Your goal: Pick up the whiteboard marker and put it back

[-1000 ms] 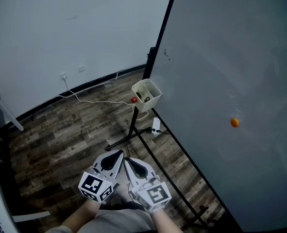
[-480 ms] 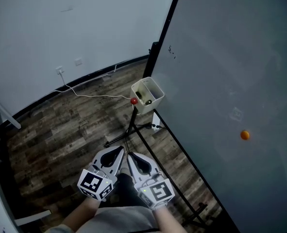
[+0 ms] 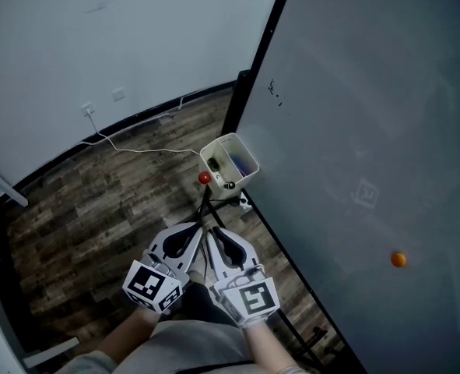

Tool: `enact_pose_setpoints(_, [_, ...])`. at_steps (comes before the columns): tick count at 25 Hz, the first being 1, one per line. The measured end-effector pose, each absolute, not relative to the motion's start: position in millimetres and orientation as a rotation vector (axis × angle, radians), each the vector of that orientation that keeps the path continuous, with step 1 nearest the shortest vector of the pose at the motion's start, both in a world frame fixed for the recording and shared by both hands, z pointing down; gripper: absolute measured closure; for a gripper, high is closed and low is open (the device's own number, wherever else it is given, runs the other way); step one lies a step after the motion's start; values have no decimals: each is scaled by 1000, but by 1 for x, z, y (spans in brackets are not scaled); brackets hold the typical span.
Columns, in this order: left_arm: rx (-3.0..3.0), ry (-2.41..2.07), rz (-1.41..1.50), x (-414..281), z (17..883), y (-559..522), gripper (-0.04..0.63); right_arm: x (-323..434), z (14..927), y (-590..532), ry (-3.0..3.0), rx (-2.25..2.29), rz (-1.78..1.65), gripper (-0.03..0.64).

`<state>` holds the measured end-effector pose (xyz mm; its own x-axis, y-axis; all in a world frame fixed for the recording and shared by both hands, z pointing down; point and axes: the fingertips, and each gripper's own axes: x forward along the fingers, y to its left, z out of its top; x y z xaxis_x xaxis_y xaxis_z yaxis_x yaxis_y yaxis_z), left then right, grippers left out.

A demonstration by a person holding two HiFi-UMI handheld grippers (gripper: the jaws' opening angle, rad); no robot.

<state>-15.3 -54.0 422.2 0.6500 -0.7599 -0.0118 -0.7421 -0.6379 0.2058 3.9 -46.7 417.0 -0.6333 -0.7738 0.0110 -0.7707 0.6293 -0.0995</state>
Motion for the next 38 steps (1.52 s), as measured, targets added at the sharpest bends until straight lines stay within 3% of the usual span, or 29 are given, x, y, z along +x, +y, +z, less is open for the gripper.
enact_pose_setpoints(4, [2674,-1233,-156,-19,412,-97,580,2,403,-89,2807,-1353,-153,523])
enact_pose_setpoints(10, [2666,-1258,-138,-14,421,-134,580,16,404,-131,2791,-1393,-101,502])
enact_pose_setpoints(19, [2674,-1272,-114,-11,425,-165,580,25,399,-162,2804,-1466,82,495])
enact_pose_setpoints(38, [2729,-1229,-65,-7,415,-199,580,18,404,-180,2832,-1426,39,516])
